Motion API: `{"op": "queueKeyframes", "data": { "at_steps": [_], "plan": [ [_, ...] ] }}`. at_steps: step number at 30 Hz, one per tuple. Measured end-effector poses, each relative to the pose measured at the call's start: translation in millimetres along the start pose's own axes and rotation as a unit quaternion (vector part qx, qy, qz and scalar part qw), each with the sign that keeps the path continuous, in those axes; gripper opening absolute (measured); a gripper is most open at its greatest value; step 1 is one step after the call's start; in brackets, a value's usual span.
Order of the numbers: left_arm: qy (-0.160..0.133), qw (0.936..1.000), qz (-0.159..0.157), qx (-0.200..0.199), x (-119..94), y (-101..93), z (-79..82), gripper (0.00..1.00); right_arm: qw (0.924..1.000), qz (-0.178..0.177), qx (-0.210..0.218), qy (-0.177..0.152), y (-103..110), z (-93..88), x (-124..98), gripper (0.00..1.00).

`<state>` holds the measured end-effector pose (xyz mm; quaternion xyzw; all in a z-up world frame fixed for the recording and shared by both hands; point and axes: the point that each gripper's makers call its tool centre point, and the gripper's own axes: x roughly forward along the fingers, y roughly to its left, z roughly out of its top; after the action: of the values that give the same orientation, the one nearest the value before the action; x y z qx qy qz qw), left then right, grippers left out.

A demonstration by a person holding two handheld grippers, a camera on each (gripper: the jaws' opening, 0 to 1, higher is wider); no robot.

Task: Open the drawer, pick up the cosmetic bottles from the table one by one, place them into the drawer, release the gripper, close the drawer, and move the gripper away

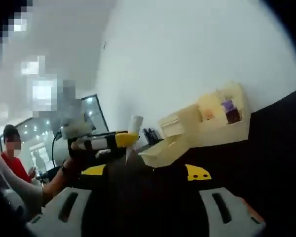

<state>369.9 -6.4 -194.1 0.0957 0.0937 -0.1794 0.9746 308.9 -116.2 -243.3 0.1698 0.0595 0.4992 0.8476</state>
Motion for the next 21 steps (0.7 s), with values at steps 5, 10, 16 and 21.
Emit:
{"op": "queueKeyframes", "data": {
  "at_steps": [5,10,16,21],
  "plan": [
    [0.013,0.9997,0.019,-0.006,6.0,21.0,-0.6,0.19,0.9983,-0.016,-0.05,0.026,0.4,-7.9,0.0,0.59],
    [0.018,0.9982,0.026,-0.05,11.1,36.9,1.3,0.19,0.9957,-0.016,-0.086,0.029,6.0,-6.1,-0.9,0.59],
    [0.025,0.9959,0.054,-0.069,21.6,56.7,7.2,0.19,0.995,-0.016,-0.093,0.033,5.7,-6.2,-0.9,0.59],
    [0.045,0.9916,0.065,-0.102,39.1,68.8,2.8,0.19,0.9926,-0.023,-0.116,0.028,4.5,-1.3,-1.8,0.6]
  ]
}}
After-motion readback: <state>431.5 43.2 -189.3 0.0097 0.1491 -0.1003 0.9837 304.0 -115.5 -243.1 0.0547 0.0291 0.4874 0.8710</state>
